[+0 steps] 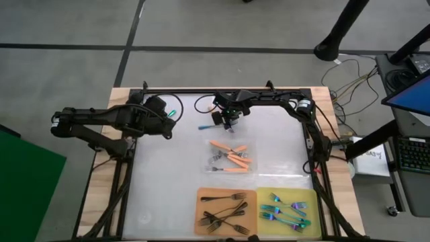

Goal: Sort silverware by color (type)
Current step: Put the black fork into the orange bin

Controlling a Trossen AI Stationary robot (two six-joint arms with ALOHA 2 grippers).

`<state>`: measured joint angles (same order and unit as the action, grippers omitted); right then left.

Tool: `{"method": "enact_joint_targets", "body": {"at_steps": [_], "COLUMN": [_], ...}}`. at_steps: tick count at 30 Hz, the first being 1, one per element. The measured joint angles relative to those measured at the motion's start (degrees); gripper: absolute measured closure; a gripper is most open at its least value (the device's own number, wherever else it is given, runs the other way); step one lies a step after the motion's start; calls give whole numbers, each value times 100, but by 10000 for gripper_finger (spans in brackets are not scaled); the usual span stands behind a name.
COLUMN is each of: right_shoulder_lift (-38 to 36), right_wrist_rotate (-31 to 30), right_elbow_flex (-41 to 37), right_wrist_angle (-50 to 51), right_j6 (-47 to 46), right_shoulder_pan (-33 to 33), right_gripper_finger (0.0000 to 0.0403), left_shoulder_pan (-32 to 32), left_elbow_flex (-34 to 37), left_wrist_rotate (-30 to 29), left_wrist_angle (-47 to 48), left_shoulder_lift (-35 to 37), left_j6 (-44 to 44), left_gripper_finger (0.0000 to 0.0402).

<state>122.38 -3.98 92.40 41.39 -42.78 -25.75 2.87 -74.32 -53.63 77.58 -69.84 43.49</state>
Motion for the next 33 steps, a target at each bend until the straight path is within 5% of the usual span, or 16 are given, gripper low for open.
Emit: {"method": "enact_joint_targets", "body": {"at_steps": [18,25,33], "right_shoulder_lift": [-1026,-1826,-2652], "right_wrist_rotate": [113,1113,1901], "right_elbow_flex": [-24,-17,-4], "right_wrist_angle": [-195,-297,34], "right_j6": [381,865,1337], "right_shoulder_pan": [15,431,1694], "right_gripper_finger": [393,394,394], "left_shoulder_pan": [0,0,1], "left_elbow_flex": [0,25,131], "left_wrist_rotate": [-2,0,5], "left_wrist_angle": [6,261,368], "left_shoulder_lift": [-2,48,181], "left_j6": [6,8,10], "left_gripper_finger": [312,312,312]}}
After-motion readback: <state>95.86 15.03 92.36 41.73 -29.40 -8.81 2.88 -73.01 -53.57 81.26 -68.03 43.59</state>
